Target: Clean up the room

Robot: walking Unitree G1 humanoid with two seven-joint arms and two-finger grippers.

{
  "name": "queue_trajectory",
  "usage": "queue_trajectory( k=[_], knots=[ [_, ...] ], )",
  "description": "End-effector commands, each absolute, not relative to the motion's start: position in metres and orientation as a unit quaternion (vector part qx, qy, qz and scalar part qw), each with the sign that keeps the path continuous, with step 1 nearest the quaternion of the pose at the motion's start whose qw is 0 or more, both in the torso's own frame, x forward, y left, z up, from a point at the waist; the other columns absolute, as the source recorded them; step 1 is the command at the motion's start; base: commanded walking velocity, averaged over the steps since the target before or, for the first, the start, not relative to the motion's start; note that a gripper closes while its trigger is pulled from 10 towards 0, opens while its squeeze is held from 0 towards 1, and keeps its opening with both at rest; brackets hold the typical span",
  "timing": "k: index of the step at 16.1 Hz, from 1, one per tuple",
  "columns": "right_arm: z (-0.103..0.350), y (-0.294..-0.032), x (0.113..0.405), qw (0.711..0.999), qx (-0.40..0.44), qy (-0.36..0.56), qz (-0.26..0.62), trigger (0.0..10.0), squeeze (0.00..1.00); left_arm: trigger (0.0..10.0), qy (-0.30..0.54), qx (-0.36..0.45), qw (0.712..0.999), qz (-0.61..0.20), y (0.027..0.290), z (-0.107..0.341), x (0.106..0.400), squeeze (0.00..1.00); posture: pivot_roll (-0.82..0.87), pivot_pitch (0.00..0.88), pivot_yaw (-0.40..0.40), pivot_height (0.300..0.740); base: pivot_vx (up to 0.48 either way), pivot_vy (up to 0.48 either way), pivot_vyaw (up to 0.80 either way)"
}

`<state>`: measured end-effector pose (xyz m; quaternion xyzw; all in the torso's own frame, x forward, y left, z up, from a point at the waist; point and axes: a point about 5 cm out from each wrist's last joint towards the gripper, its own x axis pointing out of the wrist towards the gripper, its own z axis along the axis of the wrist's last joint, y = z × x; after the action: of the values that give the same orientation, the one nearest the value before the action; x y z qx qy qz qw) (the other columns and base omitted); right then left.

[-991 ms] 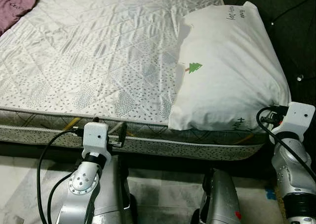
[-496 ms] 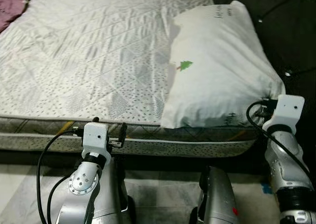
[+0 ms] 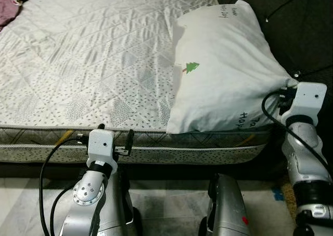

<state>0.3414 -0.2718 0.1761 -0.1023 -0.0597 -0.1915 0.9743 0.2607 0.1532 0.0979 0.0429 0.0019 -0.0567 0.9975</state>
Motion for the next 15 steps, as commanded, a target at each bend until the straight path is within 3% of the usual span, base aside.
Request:
queue_trajectory(
  k=[1, 4, 11, 15],
  knots=[
    [0.192, -0.282, 0.342, 0.967, -0.116, -0.086, -0.211, 10.0, 1.0, 10.0, 0.009, 0.047, 0.997, -0.055, 0.153, 0.096, 0.258, 0.0, 0.02, 0.122, -0.023, 0.515, 0.0, 0.0, 0.0],
    [0.199, -0.293, 0.339, 0.967, -0.116, -0.092, -0.206, 10.0, 1.0, 10.0, 0.01, 0.047, 0.997, -0.056, 0.153, 0.095, 0.257, 0.0, 0.01, 0.125, -0.026, 0.515, 0.0, 0.0, 0.0],
    [0.18, -0.292, 0.303, 0.981, -0.117, -0.069, -0.138, 10.0, 1.0, 10.0, 0.006, 0.047, 0.997, -0.058, 0.154, 0.097, 0.259, 0.0, -0.02, 0.142, -0.016, 0.515, 0.0, 0.0, 0.0],
    [0.236, -0.28, 0.312, 0.969, -0.14, -0.162, -0.121, 10.0, 1.0, 10.0, -0.001, 0.052, 0.998, -0.042, 0.153, 0.099, 0.263, 0.0, -0.04, 0.142, -0.014, 0.515, 0.0, 0.0, 0.0]
  ],
)
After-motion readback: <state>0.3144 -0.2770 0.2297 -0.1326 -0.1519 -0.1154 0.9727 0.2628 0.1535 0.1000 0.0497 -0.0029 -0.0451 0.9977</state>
